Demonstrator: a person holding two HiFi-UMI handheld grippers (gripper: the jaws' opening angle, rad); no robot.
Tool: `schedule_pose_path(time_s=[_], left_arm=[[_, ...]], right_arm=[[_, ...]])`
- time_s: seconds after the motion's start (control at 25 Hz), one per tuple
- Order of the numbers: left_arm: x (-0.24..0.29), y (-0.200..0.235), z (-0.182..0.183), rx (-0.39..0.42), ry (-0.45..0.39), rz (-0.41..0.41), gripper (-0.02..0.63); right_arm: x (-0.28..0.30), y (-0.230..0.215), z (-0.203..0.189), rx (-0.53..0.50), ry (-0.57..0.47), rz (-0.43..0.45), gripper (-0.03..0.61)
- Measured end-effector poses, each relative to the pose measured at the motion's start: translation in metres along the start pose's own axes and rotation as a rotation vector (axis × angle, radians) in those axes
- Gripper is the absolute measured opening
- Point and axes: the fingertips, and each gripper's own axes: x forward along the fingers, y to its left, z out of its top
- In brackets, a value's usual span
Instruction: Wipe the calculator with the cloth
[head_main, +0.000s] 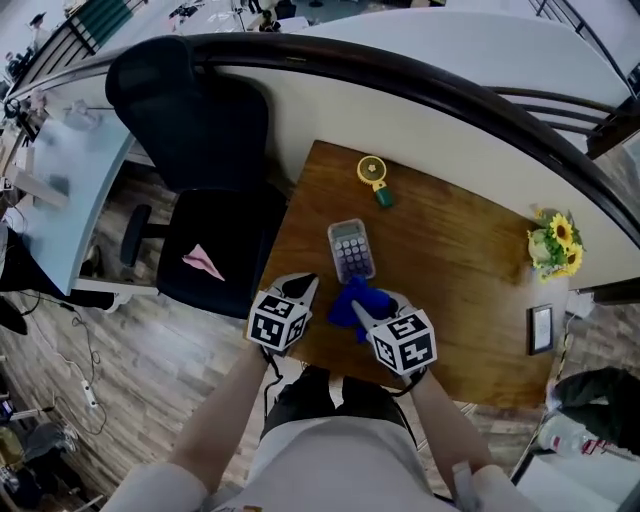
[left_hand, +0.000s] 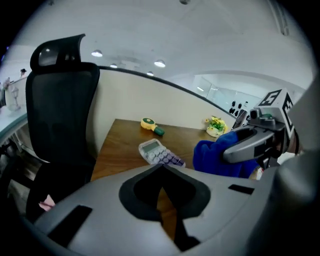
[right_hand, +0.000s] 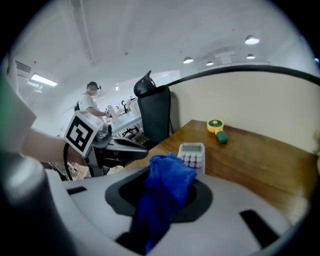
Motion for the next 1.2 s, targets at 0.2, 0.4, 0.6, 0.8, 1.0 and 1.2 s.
schedule_pose_path(time_s=[0.2, 0.4, 0.6, 0.8, 1.0, 1.2], left_arm=[[-0.038, -0.009, 0.05, 0.069, -0.104, 0.011, 0.002], [-0.085, -0.017, 0.108, 0.084, -0.258, 0.028, 0.002], [-0.131, -0.028, 0.159, 0.114, -0.377, 0.046, 0.002], [-0.165, -0.042, 0.199, 0.172, -0.442, 0.04, 0.002], [-0.202, -0.059, 0.235, 0.283, -0.547, 0.079, 0.002], [-0.24, -0.074, 0.261, 0.331, -0.631, 0.097, 0.002]], right_arm=[[-0.034, 0.003, 0.047, -0.043, -0.101, -0.023, 0.117], [-0.073, 0.016, 0.097, -0.086, -0.226, -0.049, 0.118], [-0.116, 0.032, 0.147, -0.127, -0.357, -0.065, 0.12], [-0.159, 0.038, 0.189, -0.169, -0.479, -0.111, 0.12], [-0.203, 0.046, 0.22, -0.224, -0.571, -0.172, 0.121], [-0.245, 0.056, 0.239, -0.245, -0.661, -0.19, 0.121]])
